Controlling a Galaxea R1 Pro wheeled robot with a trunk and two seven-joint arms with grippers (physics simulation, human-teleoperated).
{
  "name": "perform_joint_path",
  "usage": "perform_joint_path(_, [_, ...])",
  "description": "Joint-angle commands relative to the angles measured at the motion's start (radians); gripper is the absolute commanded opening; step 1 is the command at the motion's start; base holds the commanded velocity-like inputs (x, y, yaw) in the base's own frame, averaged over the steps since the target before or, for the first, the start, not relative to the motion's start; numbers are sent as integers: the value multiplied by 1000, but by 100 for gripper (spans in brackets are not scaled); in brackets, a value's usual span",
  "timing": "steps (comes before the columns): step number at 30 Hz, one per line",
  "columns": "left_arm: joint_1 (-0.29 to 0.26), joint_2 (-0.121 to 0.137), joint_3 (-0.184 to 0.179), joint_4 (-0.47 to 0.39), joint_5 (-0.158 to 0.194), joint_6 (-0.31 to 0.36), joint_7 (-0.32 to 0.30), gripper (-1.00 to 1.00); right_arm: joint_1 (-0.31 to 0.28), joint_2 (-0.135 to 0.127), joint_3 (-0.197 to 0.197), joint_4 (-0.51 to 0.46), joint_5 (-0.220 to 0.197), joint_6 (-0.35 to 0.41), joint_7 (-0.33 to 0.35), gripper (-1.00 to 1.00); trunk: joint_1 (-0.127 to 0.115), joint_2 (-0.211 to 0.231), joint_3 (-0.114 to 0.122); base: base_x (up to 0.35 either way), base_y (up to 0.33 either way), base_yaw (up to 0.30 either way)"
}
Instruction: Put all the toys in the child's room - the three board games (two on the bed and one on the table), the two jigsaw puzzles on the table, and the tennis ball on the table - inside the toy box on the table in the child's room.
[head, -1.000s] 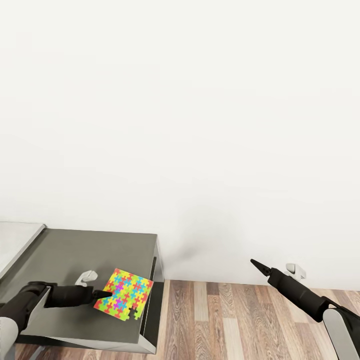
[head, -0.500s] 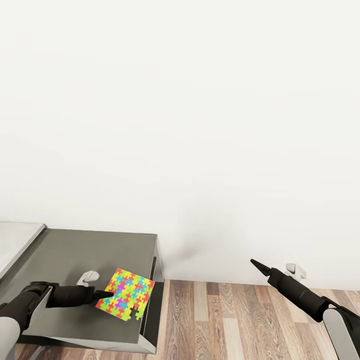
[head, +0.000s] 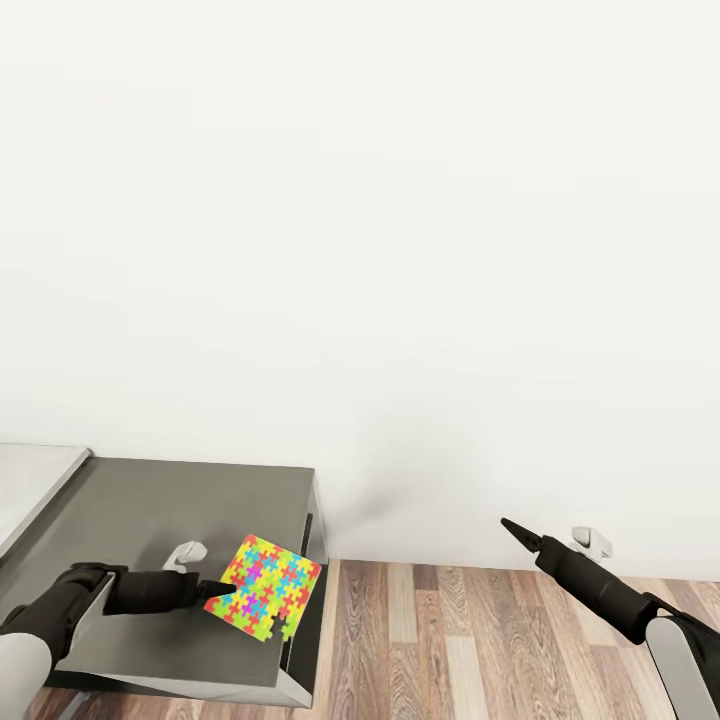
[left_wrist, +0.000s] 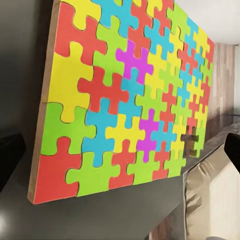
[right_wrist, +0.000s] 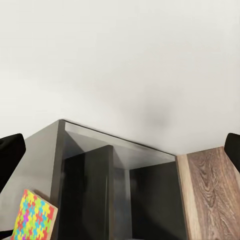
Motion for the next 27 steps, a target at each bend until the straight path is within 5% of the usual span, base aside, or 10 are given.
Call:
perform_joint_path(1, [-1,0,-2,-1,2,9,-3,100,-1,0,-2,-1,-3,7,2,100,1,-2,-2,0,0,0])
perform_joint_path(27, [-1,-7,-2,-1,2,9,-4,100,-1,1,-2,-1,-2,5,2,100,1,-2,-2,0,0,0])
